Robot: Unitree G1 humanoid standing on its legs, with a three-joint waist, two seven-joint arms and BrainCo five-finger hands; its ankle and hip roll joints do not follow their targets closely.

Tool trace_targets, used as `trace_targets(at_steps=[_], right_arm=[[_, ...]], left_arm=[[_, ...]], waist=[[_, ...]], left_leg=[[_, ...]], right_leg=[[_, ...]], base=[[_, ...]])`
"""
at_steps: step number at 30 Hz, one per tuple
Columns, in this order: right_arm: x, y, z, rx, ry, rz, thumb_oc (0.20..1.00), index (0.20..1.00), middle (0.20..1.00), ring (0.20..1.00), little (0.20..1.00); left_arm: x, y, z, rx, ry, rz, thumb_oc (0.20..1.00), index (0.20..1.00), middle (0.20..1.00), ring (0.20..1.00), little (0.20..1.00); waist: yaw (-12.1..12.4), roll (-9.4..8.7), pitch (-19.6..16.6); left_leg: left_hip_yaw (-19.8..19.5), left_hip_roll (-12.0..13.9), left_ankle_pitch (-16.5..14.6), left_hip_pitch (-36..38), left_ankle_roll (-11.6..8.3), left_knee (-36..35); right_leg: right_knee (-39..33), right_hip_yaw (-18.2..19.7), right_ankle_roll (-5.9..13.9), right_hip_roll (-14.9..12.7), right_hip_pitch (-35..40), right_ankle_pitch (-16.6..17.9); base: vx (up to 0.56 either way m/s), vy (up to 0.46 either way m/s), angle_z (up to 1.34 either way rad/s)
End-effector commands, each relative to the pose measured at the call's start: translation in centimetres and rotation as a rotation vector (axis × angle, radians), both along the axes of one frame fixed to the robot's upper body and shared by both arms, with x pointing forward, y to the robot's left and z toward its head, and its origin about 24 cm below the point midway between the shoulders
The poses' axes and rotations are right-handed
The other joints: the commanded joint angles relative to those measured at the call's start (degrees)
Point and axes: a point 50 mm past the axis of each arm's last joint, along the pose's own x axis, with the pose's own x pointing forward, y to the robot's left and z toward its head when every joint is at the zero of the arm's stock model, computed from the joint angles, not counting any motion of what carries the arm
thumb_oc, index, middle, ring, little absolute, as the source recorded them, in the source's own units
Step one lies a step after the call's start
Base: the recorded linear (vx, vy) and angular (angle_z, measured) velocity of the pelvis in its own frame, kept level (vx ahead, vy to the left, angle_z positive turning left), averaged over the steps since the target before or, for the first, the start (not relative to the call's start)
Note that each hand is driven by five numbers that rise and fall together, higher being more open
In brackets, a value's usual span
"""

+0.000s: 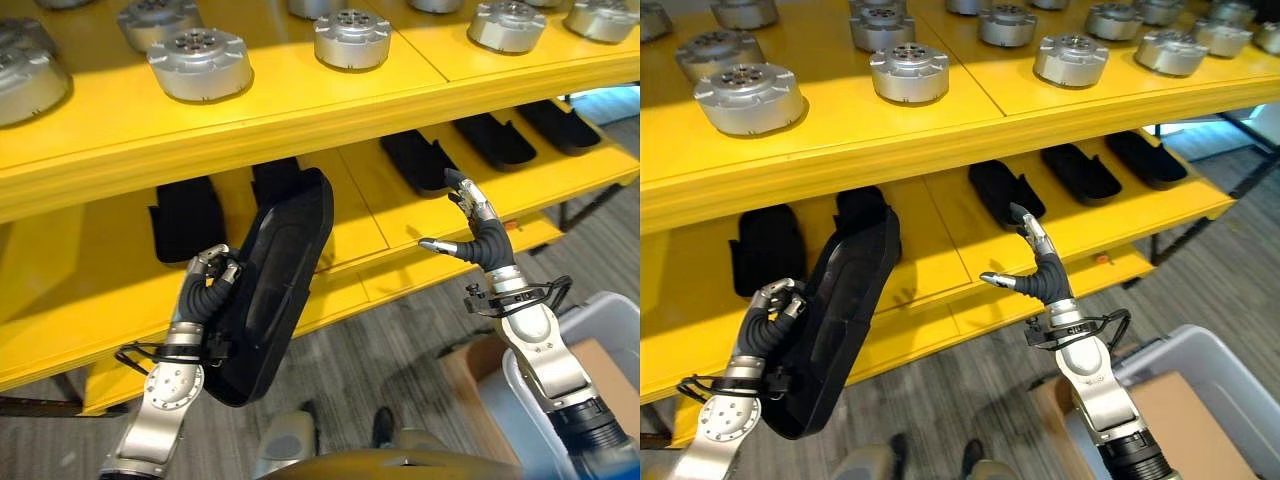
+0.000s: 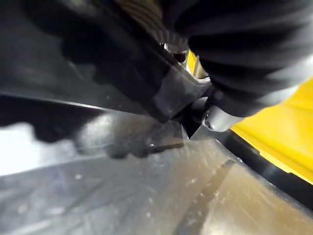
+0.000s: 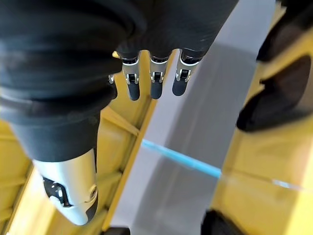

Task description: Move parts from the plastic box to the shelf.

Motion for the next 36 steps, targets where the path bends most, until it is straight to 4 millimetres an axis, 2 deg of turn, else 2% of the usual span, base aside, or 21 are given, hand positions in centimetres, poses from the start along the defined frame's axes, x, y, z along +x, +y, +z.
trace_targets(at_steps=[1, 2, 3, 4, 5, 7, 9, 11, 12, 13, 15, 19, 25, 26, 29, 31, 32, 33, 34, 35, 36], right_arm=[[0.4, -0.1, 0.9, 0.006, -0.064, 0.004, 1.000, 1.000, 1.000, 1.000, 1.000], [0.4, -0.1, 1.0, 0.005, -0.066, 0.002, 1.000, 1.000, 1.000, 1.000, 1.000], [0.6, -0.9, 1.1, -0.026, -0.080, -0.050, 1.000, 1.000, 1.000, 1.000, 1.000], [0.6, -0.9, 1.2, -0.032, -0.085, -0.057, 1.000, 1.000, 1.000, 1.000, 1.000], [0.6, -0.9, 1.2, -0.032, -0.085, -0.057, 1.000, 1.000, 1.000, 1.000, 1.000], [0.6, -0.9, 0.9, -0.021, -0.075, -0.069, 1.000, 1.000, 1.000, 1.000, 1.000], [0.3, -1.5, 0.4, -0.016, -0.060, -0.099, 1.000, 1.000, 1.000, 1.000, 1.000], [0.1, -1.7, 0.1, -0.015, -0.045, -0.110, 1.000, 1.000, 1.000, 1.000, 1.000], [-0.3, -2.2, -0.5, -0.014, -0.018, -0.130, 1.000, 1.000, 1.000, 1.000, 1.000], [-0.3, -2.2, -0.5, -0.013, -0.017, -0.129, 1.000, 1.000, 1.000, 1.000, 1.000], [-0.6, -2.6, -1.0, -0.014, 0.003, -0.147, 1.000, 1.000, 1.000, 1.000, 1.000], [-0.7, -2.7, -1.3, -0.014, 0.023, -0.140, 1.000, 1.000, 1.000, 1.000, 1.000], [-0.3, -2.4, -0.9, -0.012, 0.008, -0.130, 1.000, 1.000, 1.000, 1.000, 1.000], [-0.2, -2.4, -0.8, -0.006, 0.005, -0.134, 1.000, 1.000, 1.000, 1.000, 1.000], [-0.3, -2.2, -1.1, -0.002, 0.018, -0.124, 1.000, 1.000, 1.000, 1.000, 1.000], [-0.3, -1.5, -1.9, -0.005, 0.057, -0.089, 1.000, 1.000, 1.000, 1.000, 1.000], [0.1, -1.0, -1.9, 0.006, 0.059, -0.079, 1.000, 1.000, 1.000, 1.000, 1.000], [0.2, -0.6, -1.8, 0.003, 0.058, -0.056, 1.000, 1.000, 1.000, 1.000, 1.000], [0.2, -0.4, -1.8, -0.004, 0.065, -0.033, 1.000, 1.000, 1.000, 1.000, 1.000], [0.2, -0.2, -1.9, -0.007, 0.067, -0.009, 1.000, 1.000, 1.000, 1.000, 1.000], [0.2, -0.1, -1.9, -0.004, 0.070, -0.002, 1.000, 1.000, 1.000, 1.000, 1.000]], left_arm=[[0.4, -0.9, 2.8, -0.119, -0.173, -0.044, 0.200, 0.200, 0.200, 0.200, 0.200], [0.5, -0.9, 2.8, -0.121, -0.174, -0.045, 0.200, 0.200, 0.200, 0.200, 0.200], [1.3, -1.9, 3.6, -0.151, -0.208, -0.093, 0.200, 0.200, 0.200, 0.200, 0.200], [1.4, -2.0, 3.8, -0.147, -0.220, -0.098, 0.200, 0.200, 0.200, 0.200, 0.200], [1.4, -2.0, 3.8, -0.147, -0.220, -0.098, 0.200, 0.200, 0.200, 0.200, 0.200], [1.5, -2.1, 3.8, -0.131, -0.223, -0.099, 0.200, 0.200, 0.200, 0.200, 0.200], [1.6, -1.8, 4.3, -0.086, -0.239, -0.091, 0.200, 0.200, 0.200, 0.200, 0.200], [1.6, -1.6, 4.3, -0.070, -0.236, -0.085, 0.200, 0.200, 0.200, 0.200, 0.200], [1.3, -0.9, 4.3, -0.034, -0.237, -0.050, 0.200, 0.200, 0.200, 0.200, 0.200], [1.2, -0.9, 4.3, -0.033, -0.236, -0.051, 0.200, 0.200, 0.200, 0.200, 0.200], [1.0, -0.1, 4.4, 0.002, -0.239, -0.012, 0.200, 0.200, 0.200, 0.200, 0.200], [0.3, 1.2, 3.8, 0.028, -0.212, 0.057, 0.200, 0.200, 0.200, 0.200, 0.200], [0.0, 1.9, 3.8, 0.034, -0.205, 0.076, 0.200, 0.200, 0.200, 0.200, 0.200], [0.0, 1.9, 4.0, 0.050, -0.208, 0.076, 0.200, 0.200, 0.200, 0.200, 0.200], [0.1, 1.8, 3.9, 0.061, -0.204, 0.069, 0.200, 0.200, 0.200, 0.200, 0.200], [0.5, 1.8, 4.3, 0.109, -0.222, 0.068, 0.200, 0.200, 0.200, 0.200, 0.200], [0.5, 1.8, 4.4, 0.085, -0.233, 0.078, 0.200, 0.200, 0.200, 0.200, 0.200], [0.6, 1.6, 4.4, 0.071, -0.240, 0.076, 0.200, 0.200, 0.200, 0.200, 0.200], [0.8, 1.6, 4.2, 0.068, -0.229, 0.071, 0.200, 0.200, 0.200, 0.200, 0.200], [0.9, 1.4, 4.1, 0.062, -0.221, 0.065, 0.200, 0.200, 0.200, 0.200, 0.200], [0.9, 1.4, 4.1, 0.060, -0.221, 0.064, 0.200, 0.200, 0.200, 0.200, 0.200]], waist=[[0.00, 4.05, -5.61], [-0.21, 4.16, -5.65], [-1.37, 6.19, -4.99], [-1.21, 6.84, -4.75], [-1.15, 6.86, -4.73], [-0.77, 7.39, -4.62], [0.16, 6.28, -4.19], [0.39, 5.59, -4.00], [1.35, 4.30, -4.13], [1.32, 4.19, -4.15], [2.04, 2.95, -4.46], [3.53, 0.77, -5.21], [5.30, -1.01, -5.50], [5.65, -1.58, -5.72], [5.72, -2.01, -6.03], [5.16, -2.17, -6.32], [5.80, -0.98, -5.82], [5.40, 0.50, -5.67], [4.51, 0.99, -5.96], [4.18, 1.18, -6.19], [4.27, 1.08, -6.43]], left_leg=[[-0.97, 5.03, 16.36, 5.42, -0.25, -17.03], [-1.23, 5.13, 16.78, 5.45, -0.40, -17.61], [2.53, 8.63, 18.25, 6.02, -3.31, -21.46], [2.95, 9.25, 18.86, 6.61, -4.37, -22.56], [3.03, 9.29, 18.93, 6.73, -4.40, -22.70], [2.54, 8.04, 15.39, 7.70, -4.40, -24.11], [2.80, 5.99, 12.29, 6.09, -4.62, -21.36], [2.54, 4.89, 10.79, 5.80, -4.43, -19.91], [2.51, 2.01, 8.05, 4.74, -4.25, -16.97], [2.47, 1.89, 7.89, 4.66, -4.19, -16.71], [2.20, -0.74, 5.95, 2.84, -3.85, -13.98], [1.20, -3.49, 3.60, 0.35, -2.94, -10.46], [0.16, -5.62, 1.34, -2.06, -1.85, -6.68], [0.09, -7.27, -0.20, -2.88, -0.93, -4.87], [0.24, -8.78, -1.39, -3.38, -0.05, -3.83], [1.60, -11.51, -2.13, -2.79, 2.60, -5.22], [2.98, -11.29, -0.98, -1.06, 3.40, -8.28], [4.42, -10.84, 1.25, 1.29, 4.39, -12.90], [4.64, -11.02, 3.03, 3.05, 5.42, -16.54], [5.08, -11.33, 5.45, 3.85, 5.79, -19.29], [5.12, -11.50, 5.87, 3.91, 5.65, -19.84]], right_leg=[[10.14, 2.78, 5.14, 1.07, -9.17, 0.11], [10.44, 2.49, 5.06, 1.11, -9.36, -0.08], [13.81, 0.63, 6.88, -2.22, -10.95, -0.37], [14.61, 0.45, 7.06, -2.67, -11.49, -0.41], [14.67, 0.50, 7.04, -2.63, -11.52, -0.45], [14.76, 0.23, 8.14, -4.01, -11.76, 0.18], [12.96, -0.41, 9.92, -6.80, -9.74, 2.17], [11.73, -0.94, 10.59, -8.01, -8.16, 2.82], [8.41, -1.12, 11.80, -10.28, -5.83, 4.41], [8.20, -1.17, 11.87, -10.38, -5.67, 4.50], [5.83, -1.61, 12.50, -12.33, -4.17, 5.87], [4.13, -2.52, 12.90, -14.01, -2.71, 7.43], [3.13, -3.20, 13.67, -15.36, -1.86, 9.86], [2.62, -2.80, 14.20, -16.38, -1.79, 11.92], [2.10, -2.25, 14.53, -17.59, -1.82, 14.62], [0.79, -0.10, 14.20, -20.06, -5.02, 26.03], [1.19, -2.49, 13.81, -19.67, -7.17, 25.91], [5.44, -3.02, 12.13, -15.55, -7.23, 19.15], [9.62, -0.49, 10.44, -8.51, -8.58, 11.60], [14.92, -0.22, 8.90, -2.67, -9.49, 6.12], [14.27, -0.43, 8.53, -1.77, -9.19, 4.64]], base=[[-0.04, 0.182, 0.28], [-0.05, 0.513, 0.58], [-0.03, 0.413, 0.85], [-0.03, 0.421, 1.22], [-0.05, 0.186, 1.20], [0.00, 0.217, 0.49], [0.07, 0.209, 0.12], [0.06, 0.187, 0.52], [0.07, 0.237, 0.39], [0.09, 0.267, 0.36], [0.07, 0.171, 0.13], [0.08, 0.113, 0.26], [0.03, 0.090, 0.15], [-0.01, 0.162, 0.21], [-0.02, 0.201, 0.16], [-0.13, 0.476, -0.09], [-0.18, 0.614, -0.61], [-0.12, 0.587, -1.13], [-0.13, 0.507, -1.14], [-0.09, 0.253, -0.94], [-0.08, 0.073, -0.44]])
